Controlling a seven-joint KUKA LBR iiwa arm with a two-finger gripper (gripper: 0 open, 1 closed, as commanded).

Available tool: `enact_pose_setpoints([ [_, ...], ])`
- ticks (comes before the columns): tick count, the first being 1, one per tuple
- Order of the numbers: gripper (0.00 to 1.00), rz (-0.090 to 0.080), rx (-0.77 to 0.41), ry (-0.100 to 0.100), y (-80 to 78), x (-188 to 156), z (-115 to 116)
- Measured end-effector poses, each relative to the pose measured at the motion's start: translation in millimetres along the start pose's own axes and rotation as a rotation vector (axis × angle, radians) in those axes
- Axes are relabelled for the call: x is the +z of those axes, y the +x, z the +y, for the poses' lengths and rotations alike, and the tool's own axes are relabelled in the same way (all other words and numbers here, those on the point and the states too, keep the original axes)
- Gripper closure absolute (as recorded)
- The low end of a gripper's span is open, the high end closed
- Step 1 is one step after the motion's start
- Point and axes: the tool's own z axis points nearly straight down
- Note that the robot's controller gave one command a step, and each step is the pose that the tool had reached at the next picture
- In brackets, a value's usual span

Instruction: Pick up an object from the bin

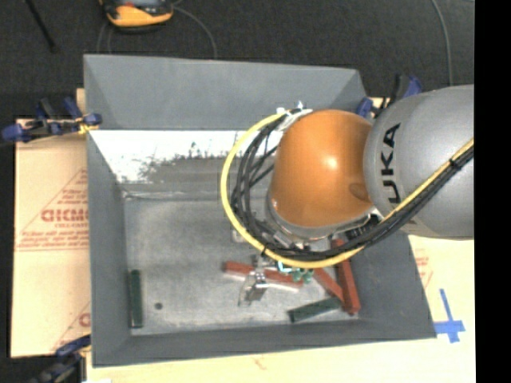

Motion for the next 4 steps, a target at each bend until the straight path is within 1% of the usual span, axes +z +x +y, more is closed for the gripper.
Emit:
enact_pose_setpoints([
  [1, 0.00, -0.008, 0.004, -0.001, -1.6, -3.8, -0.7],
  [2, 0.00, -0.015, -0.033, 0.000, -14.2, 53.0, -33.0],
  [3, 0.00, -0.013, 0.046, -0.001, -38.0, 136.0, -82.6],
  [4, 0.00, -0.014, 0.068, -0.001, -40.2, 141.4, -86.4],
])
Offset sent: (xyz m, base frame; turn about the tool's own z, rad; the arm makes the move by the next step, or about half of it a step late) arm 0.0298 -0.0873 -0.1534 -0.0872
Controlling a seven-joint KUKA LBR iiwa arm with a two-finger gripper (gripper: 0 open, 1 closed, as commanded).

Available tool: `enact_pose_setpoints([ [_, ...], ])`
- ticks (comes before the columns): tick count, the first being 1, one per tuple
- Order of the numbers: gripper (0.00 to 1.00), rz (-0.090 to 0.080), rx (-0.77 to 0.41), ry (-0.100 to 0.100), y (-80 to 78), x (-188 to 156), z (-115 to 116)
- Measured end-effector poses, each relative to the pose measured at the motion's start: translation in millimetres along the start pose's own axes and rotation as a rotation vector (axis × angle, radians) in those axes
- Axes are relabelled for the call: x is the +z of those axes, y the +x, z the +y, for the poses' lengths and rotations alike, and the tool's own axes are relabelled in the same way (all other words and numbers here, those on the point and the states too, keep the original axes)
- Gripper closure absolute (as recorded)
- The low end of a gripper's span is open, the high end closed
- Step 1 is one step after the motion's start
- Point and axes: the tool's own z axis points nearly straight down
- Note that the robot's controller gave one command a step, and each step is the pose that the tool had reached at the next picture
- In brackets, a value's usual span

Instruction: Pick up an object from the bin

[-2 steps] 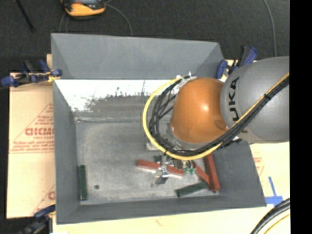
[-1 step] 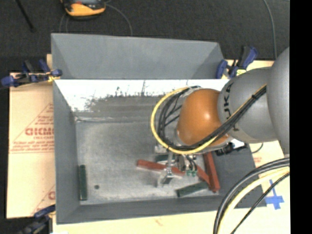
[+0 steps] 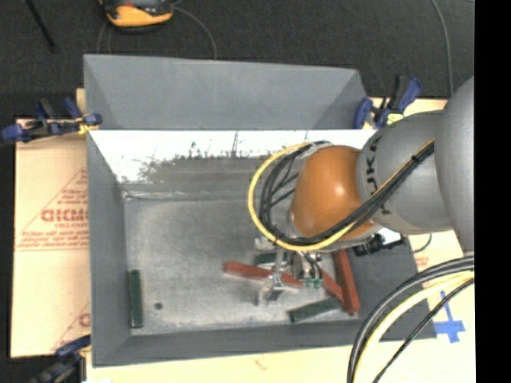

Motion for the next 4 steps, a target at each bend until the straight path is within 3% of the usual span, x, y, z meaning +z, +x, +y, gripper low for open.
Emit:
enact_pose_setpoints([
  [1, 0.00, 0.005, 0.042, -0.004, -2.8, 6.1, -7.5],
  [2, 1.00, 0.010, 0.069, 0.002, -2.3, 3.4, -3.9],
  [4, 1.00, 0.014, 0.070, 0.002, -1.1, 0.9, -3.8],
])
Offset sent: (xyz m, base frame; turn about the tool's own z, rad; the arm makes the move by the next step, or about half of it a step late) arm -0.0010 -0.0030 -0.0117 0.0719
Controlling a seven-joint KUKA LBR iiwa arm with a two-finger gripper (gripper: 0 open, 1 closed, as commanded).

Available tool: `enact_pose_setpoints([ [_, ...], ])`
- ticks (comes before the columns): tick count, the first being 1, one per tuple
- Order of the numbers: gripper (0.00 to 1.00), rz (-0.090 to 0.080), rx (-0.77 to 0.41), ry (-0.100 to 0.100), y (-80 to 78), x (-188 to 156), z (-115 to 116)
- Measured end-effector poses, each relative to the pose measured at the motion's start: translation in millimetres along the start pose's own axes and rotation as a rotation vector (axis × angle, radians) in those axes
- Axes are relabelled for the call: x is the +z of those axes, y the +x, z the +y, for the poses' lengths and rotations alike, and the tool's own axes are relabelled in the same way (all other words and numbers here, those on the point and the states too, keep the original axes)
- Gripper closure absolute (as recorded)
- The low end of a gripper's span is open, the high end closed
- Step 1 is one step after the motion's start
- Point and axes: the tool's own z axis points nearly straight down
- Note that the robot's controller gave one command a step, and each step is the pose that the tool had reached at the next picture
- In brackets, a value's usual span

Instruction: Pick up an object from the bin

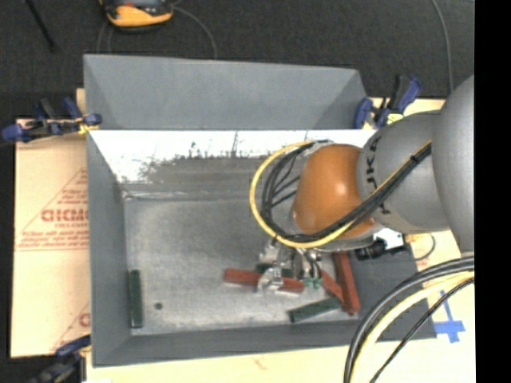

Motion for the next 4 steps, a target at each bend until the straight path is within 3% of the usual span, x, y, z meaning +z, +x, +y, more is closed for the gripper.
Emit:
enact_pose_setpoints([
  [2, 1.00, -0.004, 0.001, -0.001, 1.3, -19.5, 0.0],
  [4, 1.00, -0.004, 0.001, -0.001, 1.5, -61.2, -0.1],
])
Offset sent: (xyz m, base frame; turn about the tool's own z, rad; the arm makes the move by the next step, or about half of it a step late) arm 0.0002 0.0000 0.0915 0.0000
